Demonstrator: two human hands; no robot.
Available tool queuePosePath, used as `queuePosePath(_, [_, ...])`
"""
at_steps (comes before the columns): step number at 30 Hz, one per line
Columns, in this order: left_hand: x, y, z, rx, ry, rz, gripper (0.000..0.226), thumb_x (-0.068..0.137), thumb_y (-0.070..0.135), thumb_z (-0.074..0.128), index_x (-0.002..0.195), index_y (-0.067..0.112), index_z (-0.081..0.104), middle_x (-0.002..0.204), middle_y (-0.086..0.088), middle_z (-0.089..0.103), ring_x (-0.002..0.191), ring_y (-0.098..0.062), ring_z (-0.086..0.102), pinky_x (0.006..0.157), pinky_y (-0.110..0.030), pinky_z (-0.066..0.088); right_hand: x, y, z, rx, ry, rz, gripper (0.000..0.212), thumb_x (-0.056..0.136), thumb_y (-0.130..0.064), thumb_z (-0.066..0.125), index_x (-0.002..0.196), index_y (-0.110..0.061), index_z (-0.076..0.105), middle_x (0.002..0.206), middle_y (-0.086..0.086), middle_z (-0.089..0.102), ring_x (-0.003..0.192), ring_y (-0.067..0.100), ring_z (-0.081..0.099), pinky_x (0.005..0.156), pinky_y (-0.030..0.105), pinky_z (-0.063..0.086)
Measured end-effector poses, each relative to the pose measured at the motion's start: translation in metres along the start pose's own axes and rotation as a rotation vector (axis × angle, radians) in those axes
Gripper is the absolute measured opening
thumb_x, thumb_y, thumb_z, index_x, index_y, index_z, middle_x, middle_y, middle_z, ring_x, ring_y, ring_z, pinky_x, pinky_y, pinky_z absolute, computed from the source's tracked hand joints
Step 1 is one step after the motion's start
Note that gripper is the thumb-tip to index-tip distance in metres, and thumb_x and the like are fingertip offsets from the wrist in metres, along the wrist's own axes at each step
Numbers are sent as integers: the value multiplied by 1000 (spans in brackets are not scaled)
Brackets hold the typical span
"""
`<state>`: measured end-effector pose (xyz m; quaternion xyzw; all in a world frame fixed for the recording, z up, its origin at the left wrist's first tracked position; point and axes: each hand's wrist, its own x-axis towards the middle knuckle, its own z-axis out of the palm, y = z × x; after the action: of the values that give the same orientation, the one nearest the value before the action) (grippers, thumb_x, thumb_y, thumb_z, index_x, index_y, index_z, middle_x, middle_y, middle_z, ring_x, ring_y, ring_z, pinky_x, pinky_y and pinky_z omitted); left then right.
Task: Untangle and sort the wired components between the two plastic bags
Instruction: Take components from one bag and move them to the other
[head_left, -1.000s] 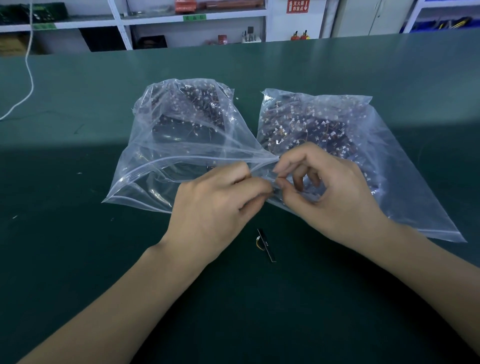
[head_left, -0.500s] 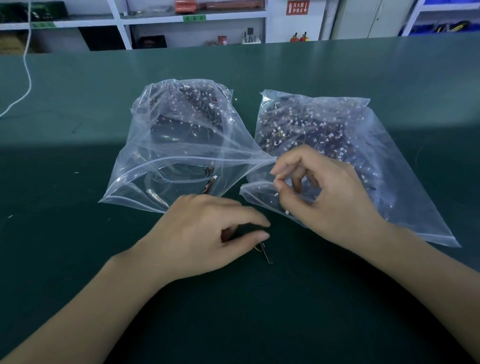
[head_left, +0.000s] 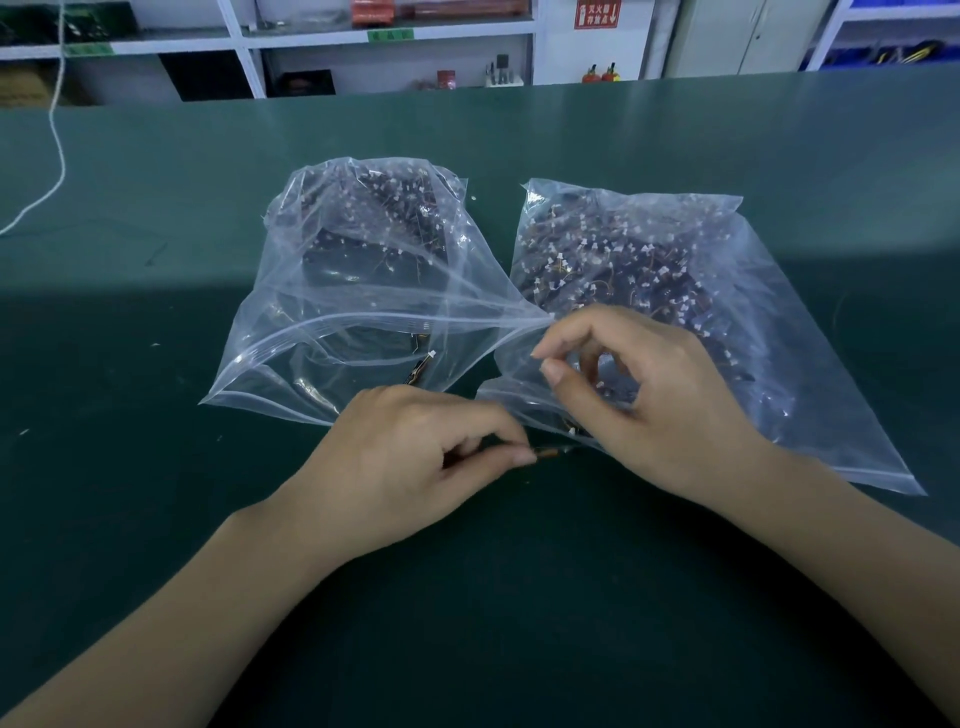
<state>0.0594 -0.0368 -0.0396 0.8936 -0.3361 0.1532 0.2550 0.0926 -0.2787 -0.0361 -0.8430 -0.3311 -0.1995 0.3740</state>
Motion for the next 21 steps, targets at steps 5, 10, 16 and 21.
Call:
queuePosePath(5, [4, 7, 1, -147, 276, -152, 18, 104, 36, 64, 94, 23, 70, 61, 5, 52, 53, -16, 51, 53, -30, 42, 1, -3, 0, 65, 7, -18, 43, 114, -25, 39, 102, -10, 78, 92, 3, 72, 92, 24, 68, 89, 38, 47])
queuePosePath(10, [6, 14, 1, -276, 351, -227, 17, 108, 34, 59, 94, 26, 62, 64, 1, 59, 58, -22, 56, 58, -30, 45, 1, -5, 2, 127, 14, 17, 26, 107, -25, 56, 96, -10, 73, 88, -4, 70, 90, 18, 64, 85, 29, 47])
queuePosePath(16, [4, 15, 4, -308, 291, -218, 17, 110, 35, 56, 96, 27, 62, 64, -2, 57, 56, -25, 55, 56, -37, 45, 2, -7, 5, 175, 21, 46, 15, 103, -20, 65, 95, -11, 74, 88, -11, 70, 86, 19, 64, 82, 29, 48])
queuePosePath(21, [5, 15, 5, -242, 314, -178, 16, 108, 32, 59, 97, 22, 64, 65, 1, 56, 54, -22, 53, 53, -38, 43, 2, -9, 4, 272, 11, 105, 16, 104, -19, 65, 96, -10, 75, 87, -8, 70, 83, 21, 64, 79, 35, 51])
